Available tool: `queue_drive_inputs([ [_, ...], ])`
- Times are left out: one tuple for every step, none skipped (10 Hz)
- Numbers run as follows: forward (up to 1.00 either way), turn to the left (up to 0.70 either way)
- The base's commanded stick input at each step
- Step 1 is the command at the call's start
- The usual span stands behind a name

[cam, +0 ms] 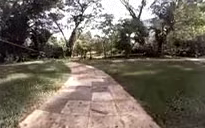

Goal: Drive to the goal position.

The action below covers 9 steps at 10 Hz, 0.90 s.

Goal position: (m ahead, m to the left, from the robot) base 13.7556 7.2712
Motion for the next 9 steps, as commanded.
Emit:
queue_drive_inputs([
  [0.70, 0.00],
  [0.70, 0.00],
  [0.70, 0.00],
  [0.70, 0.00],
  [0.70, 0.17],
  [0.70, 0.27],
  [0.70, 0.27],
  [0.70, 0.27],
  [0.70, 0.18],
])
